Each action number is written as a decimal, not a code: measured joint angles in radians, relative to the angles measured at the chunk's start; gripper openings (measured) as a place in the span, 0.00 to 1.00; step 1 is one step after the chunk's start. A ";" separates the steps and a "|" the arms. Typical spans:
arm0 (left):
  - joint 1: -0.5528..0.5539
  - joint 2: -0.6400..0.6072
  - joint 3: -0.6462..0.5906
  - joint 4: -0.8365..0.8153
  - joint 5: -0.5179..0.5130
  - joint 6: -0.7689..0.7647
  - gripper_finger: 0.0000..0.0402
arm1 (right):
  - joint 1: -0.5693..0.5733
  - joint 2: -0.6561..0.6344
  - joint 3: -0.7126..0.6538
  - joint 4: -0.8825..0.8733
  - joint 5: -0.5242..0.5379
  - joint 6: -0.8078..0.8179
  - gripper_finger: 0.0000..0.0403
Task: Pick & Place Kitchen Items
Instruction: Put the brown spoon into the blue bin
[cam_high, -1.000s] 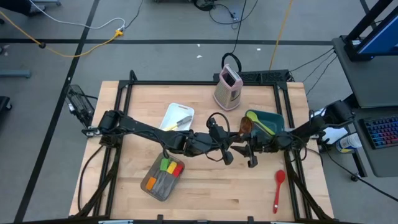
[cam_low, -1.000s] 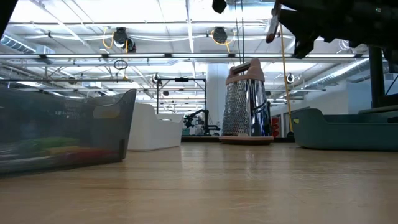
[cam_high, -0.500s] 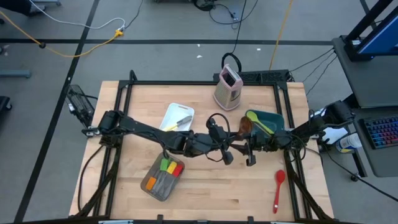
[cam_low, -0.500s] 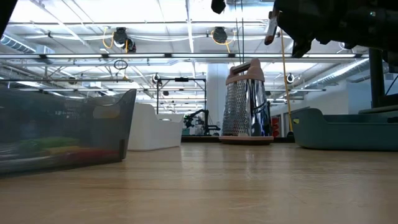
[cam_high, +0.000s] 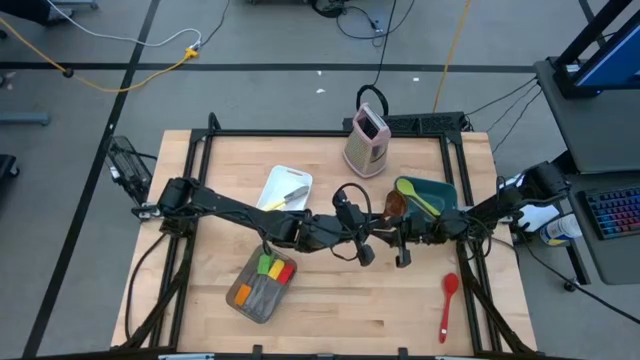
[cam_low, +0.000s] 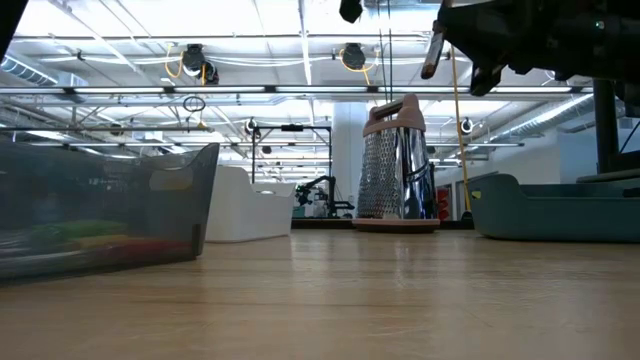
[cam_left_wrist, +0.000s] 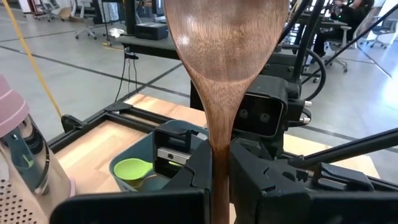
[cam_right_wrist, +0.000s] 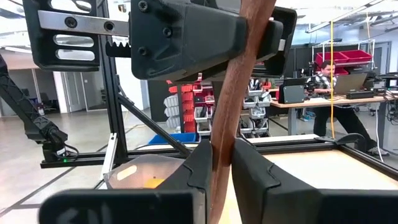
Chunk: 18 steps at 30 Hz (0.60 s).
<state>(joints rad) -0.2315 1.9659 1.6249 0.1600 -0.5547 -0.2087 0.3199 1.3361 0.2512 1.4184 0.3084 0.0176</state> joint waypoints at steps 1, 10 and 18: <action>-0.001 0.000 0.000 -0.003 0.000 -0.001 0.05 | 0.000 0.000 0.000 -0.001 0.000 -0.001 0.07; -0.008 0.000 0.000 -0.055 0.008 -0.013 0.13 | 0.000 0.000 -0.001 -0.020 0.005 -0.022 0.09; -0.015 0.000 0.000 -0.131 -0.004 -0.046 0.24 | 0.001 -0.033 -0.027 -0.016 0.095 -0.057 0.09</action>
<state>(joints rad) -0.2462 1.9659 1.6245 0.0287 -0.5585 -0.2544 0.3210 1.3032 0.2239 1.4019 0.4033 -0.0395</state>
